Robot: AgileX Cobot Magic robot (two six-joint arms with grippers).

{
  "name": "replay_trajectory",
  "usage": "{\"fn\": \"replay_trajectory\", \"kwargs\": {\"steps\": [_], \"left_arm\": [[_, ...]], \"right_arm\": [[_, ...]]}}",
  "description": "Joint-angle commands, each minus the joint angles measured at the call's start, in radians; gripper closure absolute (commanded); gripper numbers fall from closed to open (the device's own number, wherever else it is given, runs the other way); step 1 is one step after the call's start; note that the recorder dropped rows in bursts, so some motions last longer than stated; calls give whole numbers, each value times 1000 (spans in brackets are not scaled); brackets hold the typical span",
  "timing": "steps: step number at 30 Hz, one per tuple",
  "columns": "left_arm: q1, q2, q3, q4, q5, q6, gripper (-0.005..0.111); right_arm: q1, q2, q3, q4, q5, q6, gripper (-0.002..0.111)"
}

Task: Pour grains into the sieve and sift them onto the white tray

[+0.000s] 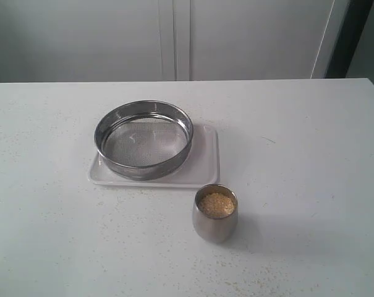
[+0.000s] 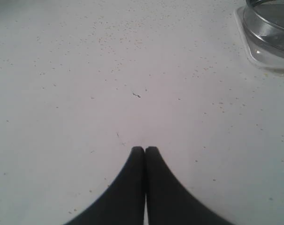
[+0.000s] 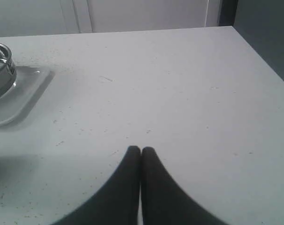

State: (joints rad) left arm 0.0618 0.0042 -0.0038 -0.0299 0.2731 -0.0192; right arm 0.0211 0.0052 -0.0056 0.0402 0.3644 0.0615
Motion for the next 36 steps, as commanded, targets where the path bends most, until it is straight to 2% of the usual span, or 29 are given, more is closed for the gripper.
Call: {"fn": "replay_trajectory", "kwargs": {"steps": [1, 8, 15, 18, 36], "left_arm": [[-5, -4, 4, 1, -4, -2, 107], [-5, -4, 4, 1, -4, -2, 107], [-5, -4, 4, 1, -4, -2, 107], [-5, -4, 4, 1, -4, -2, 107], [-5, -4, 4, 1, -4, -2, 107]], "right_arm": [[2, -5, 6, -7, -15, 3, 108], [2, -5, 6, -7, -40, 3, 108], [2, -5, 6, -7, -421, 3, 108], [2, -5, 6, -7, -482, 3, 108], [2, -5, 6, -7, -487, 3, 108]]}}
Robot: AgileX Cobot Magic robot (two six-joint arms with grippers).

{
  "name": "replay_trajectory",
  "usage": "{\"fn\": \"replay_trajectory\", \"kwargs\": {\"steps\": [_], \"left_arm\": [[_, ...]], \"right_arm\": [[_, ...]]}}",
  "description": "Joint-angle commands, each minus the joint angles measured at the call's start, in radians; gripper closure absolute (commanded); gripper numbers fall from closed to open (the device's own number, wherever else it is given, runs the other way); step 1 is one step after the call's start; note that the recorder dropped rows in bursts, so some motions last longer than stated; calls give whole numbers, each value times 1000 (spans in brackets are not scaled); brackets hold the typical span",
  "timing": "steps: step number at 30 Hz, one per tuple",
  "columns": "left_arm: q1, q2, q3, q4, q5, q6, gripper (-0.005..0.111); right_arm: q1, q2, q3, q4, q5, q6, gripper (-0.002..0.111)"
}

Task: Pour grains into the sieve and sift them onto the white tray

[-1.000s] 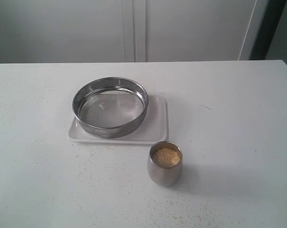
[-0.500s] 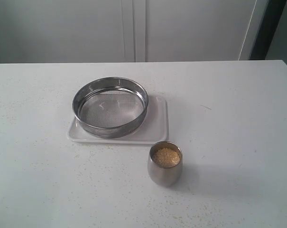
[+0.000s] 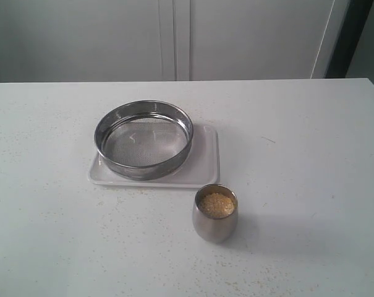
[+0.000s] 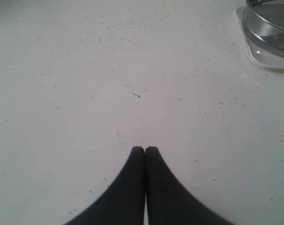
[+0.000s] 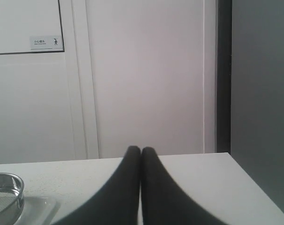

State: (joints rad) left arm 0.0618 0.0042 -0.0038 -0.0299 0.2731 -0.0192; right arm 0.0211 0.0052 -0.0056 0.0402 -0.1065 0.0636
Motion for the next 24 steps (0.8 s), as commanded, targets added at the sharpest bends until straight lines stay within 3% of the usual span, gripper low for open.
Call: {"fn": "replay_trajectory", "kwargs": {"steps": [1, 14, 24], "left_arm": [[-5, -4, 4, 1, -4, -2, 107], [-5, -4, 4, 1, -4, -2, 107], [-5, -4, 4, 1, -4, -2, 107]], "right_arm": [[2, -5, 6, -7, -16, 1, 108], [2, -5, 6, -7, -84, -18, 108], [2, 243, 6, -14, -300, -64, 108]]}}
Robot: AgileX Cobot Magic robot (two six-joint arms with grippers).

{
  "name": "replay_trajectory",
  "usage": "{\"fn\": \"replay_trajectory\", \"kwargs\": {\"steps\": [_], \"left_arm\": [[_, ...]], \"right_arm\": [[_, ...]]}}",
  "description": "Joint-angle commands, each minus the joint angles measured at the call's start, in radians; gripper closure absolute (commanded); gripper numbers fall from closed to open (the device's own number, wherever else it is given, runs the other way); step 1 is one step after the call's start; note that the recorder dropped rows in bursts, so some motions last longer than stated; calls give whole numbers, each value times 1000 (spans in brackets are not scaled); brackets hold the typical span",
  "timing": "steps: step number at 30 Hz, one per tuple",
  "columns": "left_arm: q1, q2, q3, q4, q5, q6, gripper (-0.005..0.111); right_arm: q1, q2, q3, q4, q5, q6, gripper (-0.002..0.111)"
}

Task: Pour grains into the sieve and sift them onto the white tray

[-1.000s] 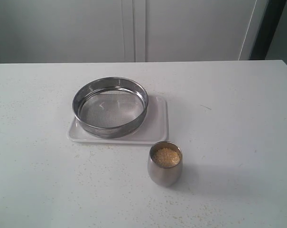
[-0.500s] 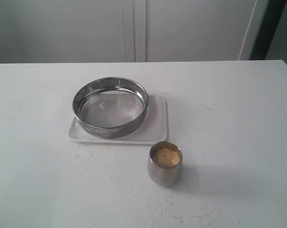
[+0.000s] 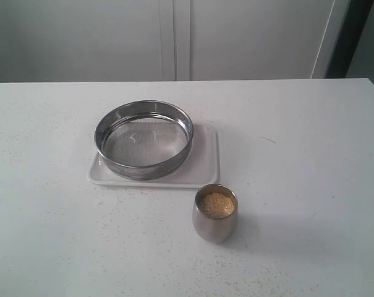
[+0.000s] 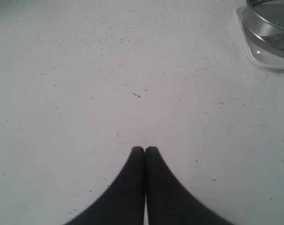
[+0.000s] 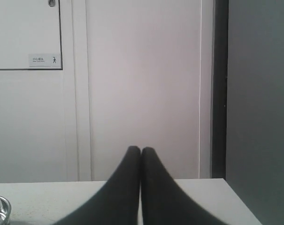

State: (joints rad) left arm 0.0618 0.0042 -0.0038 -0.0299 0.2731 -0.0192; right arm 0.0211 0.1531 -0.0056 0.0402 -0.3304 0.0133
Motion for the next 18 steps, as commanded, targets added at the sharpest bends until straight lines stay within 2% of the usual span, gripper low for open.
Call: {"fn": "replay_trajectory", "kwargs": {"steps": [1, 18], "left_arm": [[-5, -4, 4, 1, -4, -2, 107], [-5, -4, 4, 1, -4, -2, 107]], "right_arm": [[2, 127, 6, -14, -90, -13, 108], [2, 621, 6, -232, -425, 37, 108]]}}
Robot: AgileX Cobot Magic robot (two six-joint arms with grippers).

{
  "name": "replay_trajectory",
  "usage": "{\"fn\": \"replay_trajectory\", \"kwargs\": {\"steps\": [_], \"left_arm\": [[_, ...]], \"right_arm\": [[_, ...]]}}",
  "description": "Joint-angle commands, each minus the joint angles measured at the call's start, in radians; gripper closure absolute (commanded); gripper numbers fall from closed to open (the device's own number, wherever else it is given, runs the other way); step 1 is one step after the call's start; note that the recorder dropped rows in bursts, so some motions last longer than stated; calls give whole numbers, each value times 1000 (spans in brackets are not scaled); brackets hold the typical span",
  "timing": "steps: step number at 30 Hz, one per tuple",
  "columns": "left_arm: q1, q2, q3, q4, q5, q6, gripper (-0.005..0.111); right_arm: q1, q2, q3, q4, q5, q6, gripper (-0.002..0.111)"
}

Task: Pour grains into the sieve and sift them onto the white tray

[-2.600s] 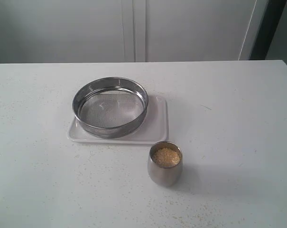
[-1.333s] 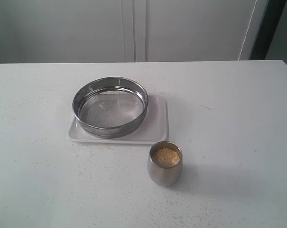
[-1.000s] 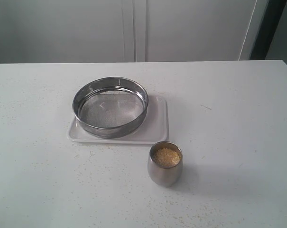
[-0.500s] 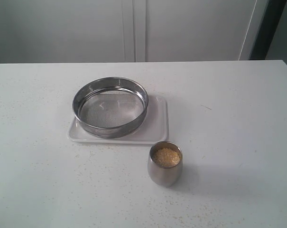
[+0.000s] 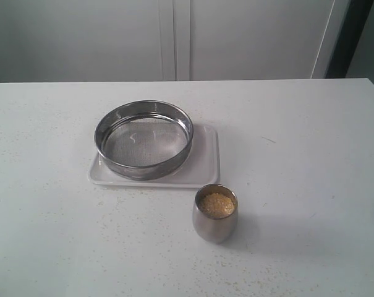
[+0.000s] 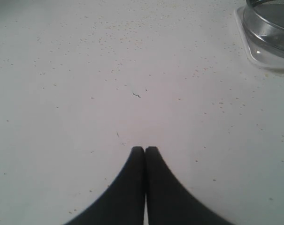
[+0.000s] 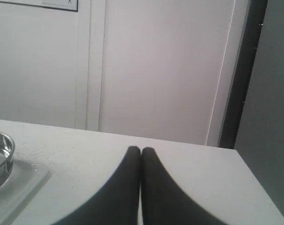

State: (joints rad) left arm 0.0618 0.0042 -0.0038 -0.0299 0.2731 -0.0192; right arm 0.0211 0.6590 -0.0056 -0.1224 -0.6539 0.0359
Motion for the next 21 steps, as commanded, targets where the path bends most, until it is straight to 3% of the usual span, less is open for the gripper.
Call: {"fn": "replay_trajectory", "kwargs": {"steps": [1, 15, 21], "left_arm": [[-5, -4, 4, 1, -4, -2, 107], [-5, -4, 4, 1, -4, -2, 107], [-5, -4, 4, 1, -4, -2, 107]], "right_arm": [[2, 137, 6, -76, -113, 17, 108], [2, 740, 6, -218, -443, -59, 108], [2, 871, -31, -334, -451, -61, 108]]}}
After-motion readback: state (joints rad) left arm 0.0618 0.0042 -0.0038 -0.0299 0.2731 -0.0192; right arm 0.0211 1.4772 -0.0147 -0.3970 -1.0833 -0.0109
